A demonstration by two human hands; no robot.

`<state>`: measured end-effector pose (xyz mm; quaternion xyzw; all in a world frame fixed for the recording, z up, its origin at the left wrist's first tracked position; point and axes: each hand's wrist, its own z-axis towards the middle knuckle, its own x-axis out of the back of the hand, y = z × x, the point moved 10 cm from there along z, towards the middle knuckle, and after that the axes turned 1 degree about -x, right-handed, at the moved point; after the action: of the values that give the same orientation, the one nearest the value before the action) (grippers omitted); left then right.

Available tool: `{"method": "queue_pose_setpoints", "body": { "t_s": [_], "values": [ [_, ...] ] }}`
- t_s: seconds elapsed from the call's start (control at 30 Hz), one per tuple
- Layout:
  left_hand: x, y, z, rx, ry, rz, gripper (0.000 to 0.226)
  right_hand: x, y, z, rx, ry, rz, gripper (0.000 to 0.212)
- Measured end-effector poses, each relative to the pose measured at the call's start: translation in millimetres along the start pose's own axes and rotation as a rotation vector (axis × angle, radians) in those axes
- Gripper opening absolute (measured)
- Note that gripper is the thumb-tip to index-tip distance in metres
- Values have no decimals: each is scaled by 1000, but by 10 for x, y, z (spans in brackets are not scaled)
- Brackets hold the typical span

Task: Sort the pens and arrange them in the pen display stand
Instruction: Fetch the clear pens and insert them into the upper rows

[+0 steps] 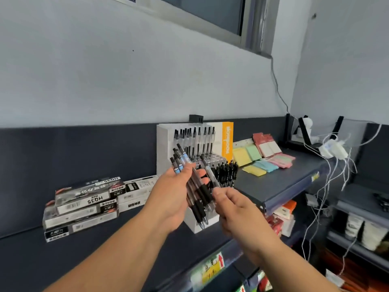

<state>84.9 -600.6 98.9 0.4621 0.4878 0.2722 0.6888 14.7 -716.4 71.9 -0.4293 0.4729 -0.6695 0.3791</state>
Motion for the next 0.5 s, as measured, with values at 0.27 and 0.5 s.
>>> {"method": "queue_pose_setpoints", "body": {
  "t_s": [0.27, 0.5],
  "values": [
    [-116, 205, 477, -150, 69, 103, 18, -227, -182, 654, 75, -126, 136, 17],
    [-220, 479, 642, -528, 320, 671, 71, -390, -243, 1163, 133, -279, 271, 13]
  ]
}}
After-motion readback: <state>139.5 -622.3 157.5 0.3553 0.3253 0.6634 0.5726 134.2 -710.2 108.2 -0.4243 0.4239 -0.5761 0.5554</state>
